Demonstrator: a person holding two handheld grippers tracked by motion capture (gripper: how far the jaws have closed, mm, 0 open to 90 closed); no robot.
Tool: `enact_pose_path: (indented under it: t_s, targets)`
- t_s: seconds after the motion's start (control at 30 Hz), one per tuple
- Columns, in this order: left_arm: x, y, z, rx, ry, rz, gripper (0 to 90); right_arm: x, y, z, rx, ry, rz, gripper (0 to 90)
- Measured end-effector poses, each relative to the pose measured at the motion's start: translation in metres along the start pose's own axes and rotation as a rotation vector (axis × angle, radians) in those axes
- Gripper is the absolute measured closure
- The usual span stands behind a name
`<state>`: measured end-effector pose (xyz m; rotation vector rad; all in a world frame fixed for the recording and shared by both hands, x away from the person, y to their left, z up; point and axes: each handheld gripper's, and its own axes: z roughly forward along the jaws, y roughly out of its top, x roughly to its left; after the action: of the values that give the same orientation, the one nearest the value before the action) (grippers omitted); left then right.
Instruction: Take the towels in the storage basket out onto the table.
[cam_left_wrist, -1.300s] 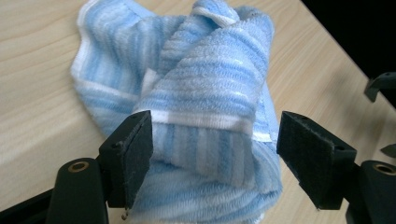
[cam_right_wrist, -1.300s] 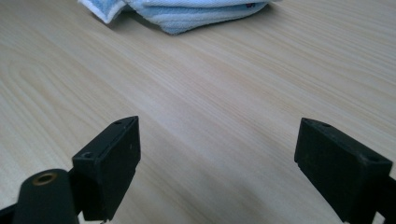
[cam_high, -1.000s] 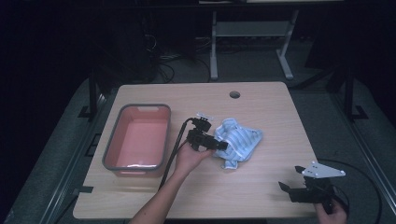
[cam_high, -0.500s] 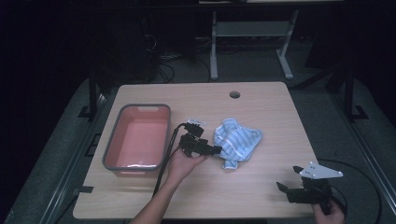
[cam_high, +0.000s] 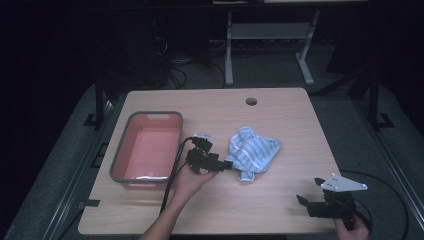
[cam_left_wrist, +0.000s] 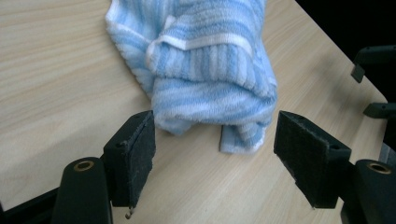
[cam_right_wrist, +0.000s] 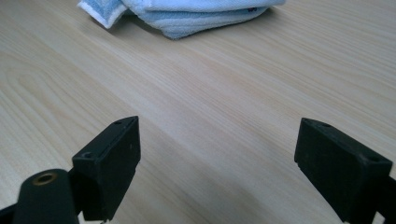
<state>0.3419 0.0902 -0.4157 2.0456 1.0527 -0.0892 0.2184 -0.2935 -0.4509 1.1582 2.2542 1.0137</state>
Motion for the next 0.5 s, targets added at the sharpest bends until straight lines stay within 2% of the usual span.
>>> enact_pose_path:
  t_s: [0.27,0.5]
  targets:
    - [-0.003,-0.011,-0.006,0.001,-0.008,0.006,28.3,-0.001,0.0,0.0,-0.003,-0.002,0.005,13.8]
    - [-0.012,-0.02,-0.007,0.009,0.001,0.049,26.5,0.001,0.0,0.001,0.001,0.001,0.006,13.8]
